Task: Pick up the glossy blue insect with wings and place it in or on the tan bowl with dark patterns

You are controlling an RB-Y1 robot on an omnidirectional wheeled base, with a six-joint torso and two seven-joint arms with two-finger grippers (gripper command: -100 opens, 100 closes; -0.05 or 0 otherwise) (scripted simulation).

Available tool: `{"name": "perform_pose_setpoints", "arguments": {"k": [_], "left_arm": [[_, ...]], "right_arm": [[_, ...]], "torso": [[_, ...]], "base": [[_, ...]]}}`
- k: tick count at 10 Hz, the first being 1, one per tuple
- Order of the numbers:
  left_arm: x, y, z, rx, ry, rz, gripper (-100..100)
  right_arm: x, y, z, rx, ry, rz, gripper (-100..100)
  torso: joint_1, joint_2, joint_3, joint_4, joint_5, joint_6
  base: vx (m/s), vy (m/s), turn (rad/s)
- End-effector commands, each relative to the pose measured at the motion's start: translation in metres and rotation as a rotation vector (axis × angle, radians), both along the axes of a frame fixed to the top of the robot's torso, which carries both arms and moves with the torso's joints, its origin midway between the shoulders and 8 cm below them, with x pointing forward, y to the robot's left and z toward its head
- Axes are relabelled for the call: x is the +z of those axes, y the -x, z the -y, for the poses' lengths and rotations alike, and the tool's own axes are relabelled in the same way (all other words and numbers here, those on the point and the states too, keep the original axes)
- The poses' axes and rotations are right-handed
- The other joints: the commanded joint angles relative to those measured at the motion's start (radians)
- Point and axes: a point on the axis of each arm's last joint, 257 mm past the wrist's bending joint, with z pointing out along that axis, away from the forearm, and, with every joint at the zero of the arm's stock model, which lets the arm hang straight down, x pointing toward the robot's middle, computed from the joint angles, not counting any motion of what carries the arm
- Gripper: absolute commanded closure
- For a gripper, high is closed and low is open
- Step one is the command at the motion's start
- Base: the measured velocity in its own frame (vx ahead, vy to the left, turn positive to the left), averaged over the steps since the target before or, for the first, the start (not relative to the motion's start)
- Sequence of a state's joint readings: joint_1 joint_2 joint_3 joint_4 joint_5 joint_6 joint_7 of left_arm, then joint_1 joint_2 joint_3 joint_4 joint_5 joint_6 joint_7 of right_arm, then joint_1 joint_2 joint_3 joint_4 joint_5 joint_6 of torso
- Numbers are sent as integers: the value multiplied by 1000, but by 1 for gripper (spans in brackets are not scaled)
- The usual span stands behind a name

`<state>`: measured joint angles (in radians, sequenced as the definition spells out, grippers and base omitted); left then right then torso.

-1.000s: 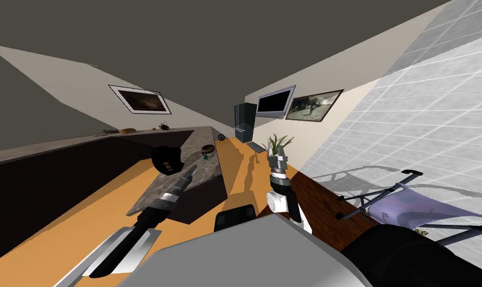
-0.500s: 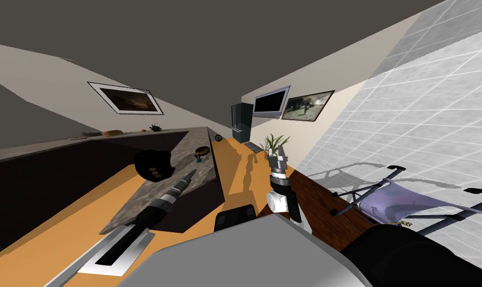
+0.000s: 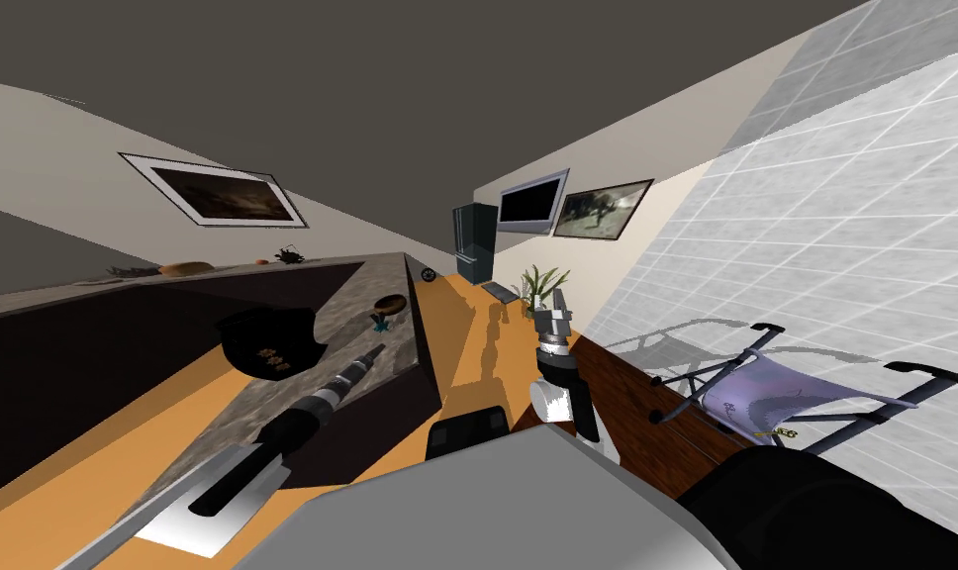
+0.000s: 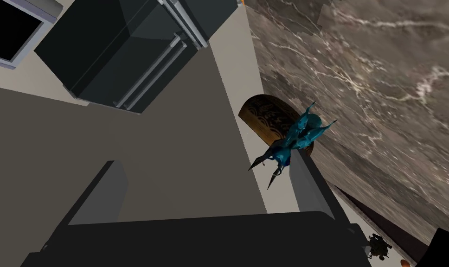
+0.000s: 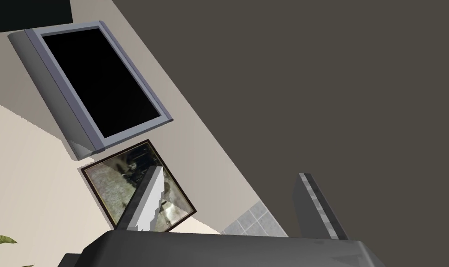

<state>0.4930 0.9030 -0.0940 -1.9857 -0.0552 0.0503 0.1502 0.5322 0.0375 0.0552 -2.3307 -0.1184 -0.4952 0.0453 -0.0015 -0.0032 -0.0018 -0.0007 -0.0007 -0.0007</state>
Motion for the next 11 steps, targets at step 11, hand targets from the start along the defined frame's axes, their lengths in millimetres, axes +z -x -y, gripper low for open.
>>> {"name": "perform_pose_setpoints", "arguments": {"k": [11], "left_arm": [[-57, 27, -157, 158, -357, -300, -100]], "right_arm": [[0, 0, 0, 0, 0, 0, 0]], "torso": [[0, -1, -1, 0, 0, 0]], "base": [[79, -45, -81]]}}
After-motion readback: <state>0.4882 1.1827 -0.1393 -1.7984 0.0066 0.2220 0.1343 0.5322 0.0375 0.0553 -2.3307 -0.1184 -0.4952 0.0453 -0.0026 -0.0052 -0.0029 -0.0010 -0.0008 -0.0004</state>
